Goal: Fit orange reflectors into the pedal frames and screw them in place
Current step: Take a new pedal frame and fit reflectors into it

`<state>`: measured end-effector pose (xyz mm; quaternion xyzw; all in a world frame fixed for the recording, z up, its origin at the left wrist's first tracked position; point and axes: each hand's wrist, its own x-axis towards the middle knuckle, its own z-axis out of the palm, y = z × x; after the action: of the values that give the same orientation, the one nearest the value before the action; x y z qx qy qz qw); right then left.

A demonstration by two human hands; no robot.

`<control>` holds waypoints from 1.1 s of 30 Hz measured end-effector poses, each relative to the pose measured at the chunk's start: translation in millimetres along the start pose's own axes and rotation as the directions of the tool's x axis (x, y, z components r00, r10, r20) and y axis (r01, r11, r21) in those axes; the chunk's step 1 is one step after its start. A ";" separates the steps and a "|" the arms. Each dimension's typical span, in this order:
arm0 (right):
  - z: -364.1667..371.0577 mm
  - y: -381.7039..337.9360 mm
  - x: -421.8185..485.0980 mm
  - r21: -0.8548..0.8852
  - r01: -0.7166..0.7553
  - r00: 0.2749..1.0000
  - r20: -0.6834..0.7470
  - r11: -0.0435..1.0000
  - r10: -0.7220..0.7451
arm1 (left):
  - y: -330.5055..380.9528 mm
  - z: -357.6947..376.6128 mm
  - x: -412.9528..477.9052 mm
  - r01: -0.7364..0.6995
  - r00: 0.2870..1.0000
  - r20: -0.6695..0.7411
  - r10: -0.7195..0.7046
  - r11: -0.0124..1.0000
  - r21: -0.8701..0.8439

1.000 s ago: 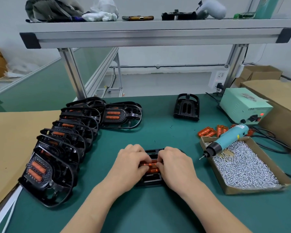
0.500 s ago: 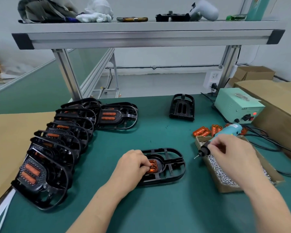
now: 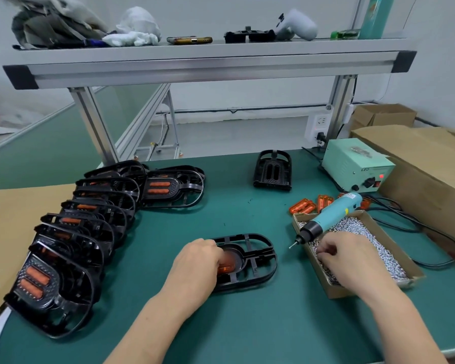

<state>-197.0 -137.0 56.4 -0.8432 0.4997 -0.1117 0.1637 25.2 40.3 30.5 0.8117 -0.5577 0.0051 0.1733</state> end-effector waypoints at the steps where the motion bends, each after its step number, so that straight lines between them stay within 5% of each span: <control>1: 1.1 1.4 0.0 -0.004 -0.005 1.000 -0.004 1.000 0.005 | 0.5 -0.5 0.1 -0.005 1.000 0.001 0.005 1.000 0.009; 6: 2.0 7.1 -1.6 0.088 -0.001 0.993 -0.116 0.996 0.011 | 9.2 -3.0 -1.6 0.000 0.997 -0.077 -0.004 0.999 -0.050; 11: -11.2 -15.2 -8.6 0.490 0.108 0.961 -0.273 0.865 0.035 | 46.8 -17.6 -0.3 0.088 0.980 -0.109 -0.168 0.848 -0.522; 13: -7.0 -39.7 -17.3 0.735 0.154 0.978 -0.210 0.660 0.007 | 64.0 -21.4 2.0 0.121 0.974 -0.052 -0.221 0.700 -0.704; 16: 13.1 -71.6 -32.4 0.884 0.203 0.979 -0.195 0.420 -0.063 | 78.6 -21.8 6.0 0.182 0.961 0.066 -0.268 0.436 -0.882; 20: 28.0 -89.8 -38.0 0.970 0.169 0.986 -0.168 0.172 -0.025 | 75.3 -28.4 6.0 0.391 0.872 0.432 -0.230 -0.205 -0.897; 22: 30.7 -93.3 -39.5 0.969 0.177 0.984 -0.173 0.171 -0.042 | 67.7 -30.8 4.5 0.456 0.828 0.534 -0.172 -0.348 -0.819; 25: 35.8 -96.2 -42.7 0.928 0.226 0.974 -0.207 0.296 -0.096 | 59.5 -32.0 3.4 0.530 0.772 0.619 -0.143 -0.391 -0.752; 33: 29.9 -97.3 -40.4 0.894 0.270 0.952 -0.192 0.357 -0.238 | 52.5 -29.3 2.8 0.492 0.745 0.665 -0.051 -0.632 -0.599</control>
<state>-127.2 -53.1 65.6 -0.6807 0.2231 -0.4020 0.5703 -16.0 29.5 73.0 0.3719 0.0144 -0.6304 0.6812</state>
